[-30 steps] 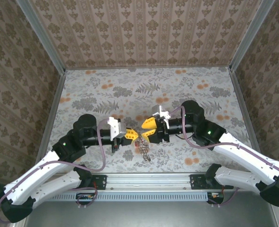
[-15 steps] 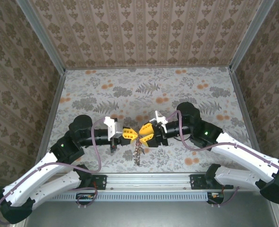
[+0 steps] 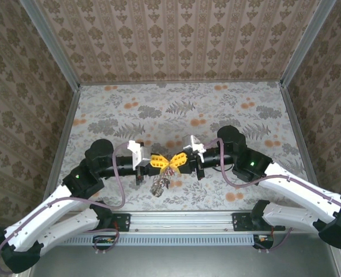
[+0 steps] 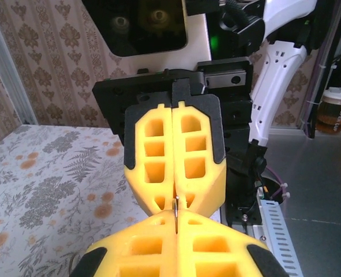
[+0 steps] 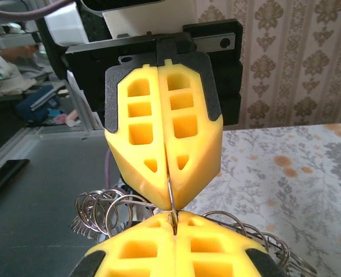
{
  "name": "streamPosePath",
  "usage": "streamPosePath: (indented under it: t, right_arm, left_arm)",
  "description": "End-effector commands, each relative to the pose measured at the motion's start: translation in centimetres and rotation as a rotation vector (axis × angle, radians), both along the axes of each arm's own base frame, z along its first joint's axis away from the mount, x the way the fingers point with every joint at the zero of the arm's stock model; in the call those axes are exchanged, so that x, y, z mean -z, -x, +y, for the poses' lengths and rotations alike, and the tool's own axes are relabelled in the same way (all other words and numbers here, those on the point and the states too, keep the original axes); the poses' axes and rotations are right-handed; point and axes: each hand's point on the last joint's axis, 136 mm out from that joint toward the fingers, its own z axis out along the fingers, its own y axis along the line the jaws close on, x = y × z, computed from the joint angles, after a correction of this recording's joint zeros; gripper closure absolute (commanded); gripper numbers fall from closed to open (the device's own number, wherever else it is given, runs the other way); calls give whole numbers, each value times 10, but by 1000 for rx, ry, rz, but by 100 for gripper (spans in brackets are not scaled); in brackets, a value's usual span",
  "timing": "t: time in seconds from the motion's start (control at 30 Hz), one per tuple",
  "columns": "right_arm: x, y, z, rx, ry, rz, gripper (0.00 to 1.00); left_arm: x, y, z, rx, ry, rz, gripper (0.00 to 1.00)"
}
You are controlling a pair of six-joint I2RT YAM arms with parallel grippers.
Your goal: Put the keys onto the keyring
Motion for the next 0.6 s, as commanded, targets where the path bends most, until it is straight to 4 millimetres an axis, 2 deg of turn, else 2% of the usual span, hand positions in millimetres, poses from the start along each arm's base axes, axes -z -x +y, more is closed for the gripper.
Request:
streamPosePath:
  t: [0.0, 0.1, 0.17, 0.27, 0.37, 0.47, 0.57]
  right_arm:
    - [1, -6, -9, 77, 37, -62, 100]
    - [9, -23, -20, 190, 128, -90, 100]
    - [19, -35, -26, 258, 201, -101, 100]
    - [28, -46, -31, 317, 278, -121, 100]
    - [30, -49, -35, 336, 311, -141, 100]
    - [31, -46, -34, 325, 332, -160, 100]
    - [33, -41, -30, 295, 343, -162, 100]
  left_arm:
    - [-8, -15, 4, -97, -26, -46, 100]
    - [7, -29, 15, -192, -165, -45, 76]
    - [14, -36, 20, -237, -253, -52, 68]
    - [22, -41, 22, -270, -345, -73, 65]
    - [28, -42, 17, -263, -386, -78, 64]
    - [34, -47, 11, -256, -419, -73, 64]
    - [32, -44, 0, -209, -394, -72, 63]
